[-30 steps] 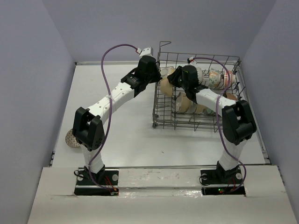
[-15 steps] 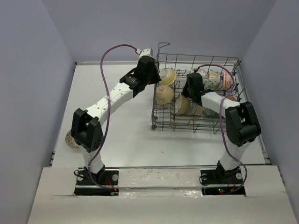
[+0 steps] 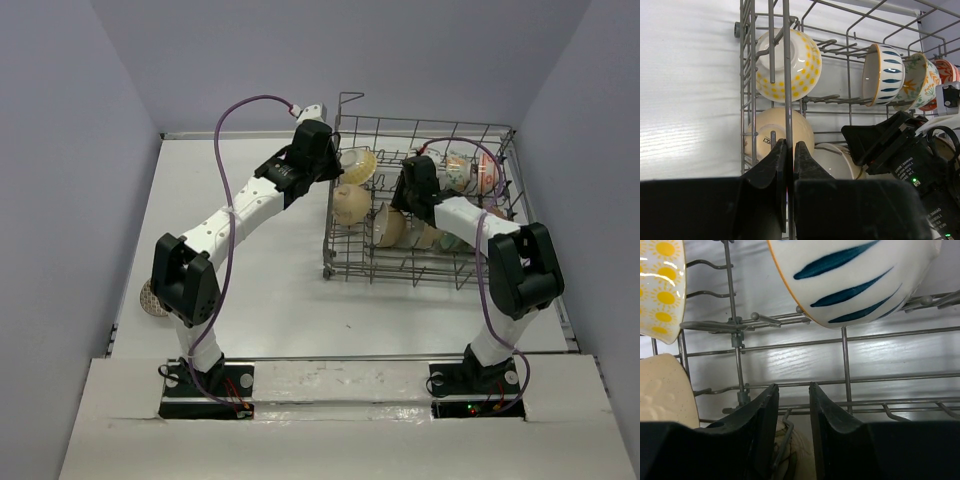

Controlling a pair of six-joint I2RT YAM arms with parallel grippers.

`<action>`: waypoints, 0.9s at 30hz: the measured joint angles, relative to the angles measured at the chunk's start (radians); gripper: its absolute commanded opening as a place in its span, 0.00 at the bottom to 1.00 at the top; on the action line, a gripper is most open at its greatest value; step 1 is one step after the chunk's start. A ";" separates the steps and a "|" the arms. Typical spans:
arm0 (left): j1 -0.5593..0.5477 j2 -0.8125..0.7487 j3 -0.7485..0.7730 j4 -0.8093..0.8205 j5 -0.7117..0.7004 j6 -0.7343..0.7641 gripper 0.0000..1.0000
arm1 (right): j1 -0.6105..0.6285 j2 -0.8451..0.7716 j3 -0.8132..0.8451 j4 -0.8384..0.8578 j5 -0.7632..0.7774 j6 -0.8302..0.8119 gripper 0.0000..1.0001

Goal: Load the bowls into the dish rack
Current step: Move the bowl to the corner of the board.

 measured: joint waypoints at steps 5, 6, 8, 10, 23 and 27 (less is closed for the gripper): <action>0.000 -0.003 -0.004 0.001 0.001 0.000 0.00 | 0.005 -0.008 0.074 -0.095 -0.019 -0.037 0.43; 0.000 -0.003 -0.004 0.001 0.001 0.000 0.00 | 0.005 -0.008 0.109 -0.117 -0.019 -0.047 0.44; 0.000 -0.005 -0.006 0.002 0.002 0.000 0.02 | 0.005 -0.008 0.179 -0.132 -0.019 -0.060 0.44; 0.000 -0.006 -0.006 0.000 0.001 0.002 0.08 | 0.005 -0.008 0.262 -0.143 -0.020 -0.074 0.44; 0.014 -0.258 0.003 -0.018 -0.109 0.131 0.85 | 0.033 -0.129 0.360 -0.200 -0.063 -0.114 0.48; 0.028 -0.425 0.045 -0.021 -0.210 0.151 0.89 | 0.118 -0.213 0.363 -0.220 -0.037 -0.131 0.48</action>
